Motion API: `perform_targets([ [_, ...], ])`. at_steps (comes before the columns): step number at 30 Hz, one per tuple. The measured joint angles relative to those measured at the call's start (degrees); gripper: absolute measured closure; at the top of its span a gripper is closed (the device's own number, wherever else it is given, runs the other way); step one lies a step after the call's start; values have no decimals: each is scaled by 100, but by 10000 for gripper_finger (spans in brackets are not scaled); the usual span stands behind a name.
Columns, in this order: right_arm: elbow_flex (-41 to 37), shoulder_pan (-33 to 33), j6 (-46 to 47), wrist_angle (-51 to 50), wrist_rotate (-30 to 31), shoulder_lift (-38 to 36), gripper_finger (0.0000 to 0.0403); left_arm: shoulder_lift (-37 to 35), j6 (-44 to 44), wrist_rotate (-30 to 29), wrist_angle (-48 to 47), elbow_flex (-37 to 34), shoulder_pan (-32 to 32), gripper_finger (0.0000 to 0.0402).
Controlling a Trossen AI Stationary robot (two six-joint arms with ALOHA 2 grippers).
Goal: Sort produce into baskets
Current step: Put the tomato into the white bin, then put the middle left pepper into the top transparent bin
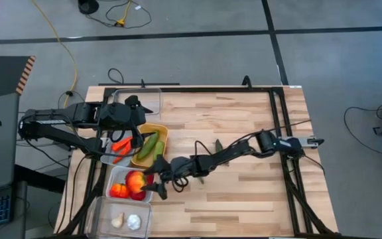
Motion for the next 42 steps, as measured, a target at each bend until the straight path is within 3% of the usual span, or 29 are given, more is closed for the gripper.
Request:
perform_targets([
  [13,248,0,180,-64,-14,253,33,1,0,0,10,0,0,25],
  [25,247,2,-239,-42,-32,253,5,1,-2,7,12,0,0,25],
  [31,246,-69,118,-149,-189,229,11,1,-170,67,12,0,0,25],
  [37,241,-255,-380,-1195,-968,-374,14,1,-225,445,12,0,0,25],
  [42,221,-203,-1178,-3412,-347,-1185,14,1,-325,446,11,0,0,25],
])
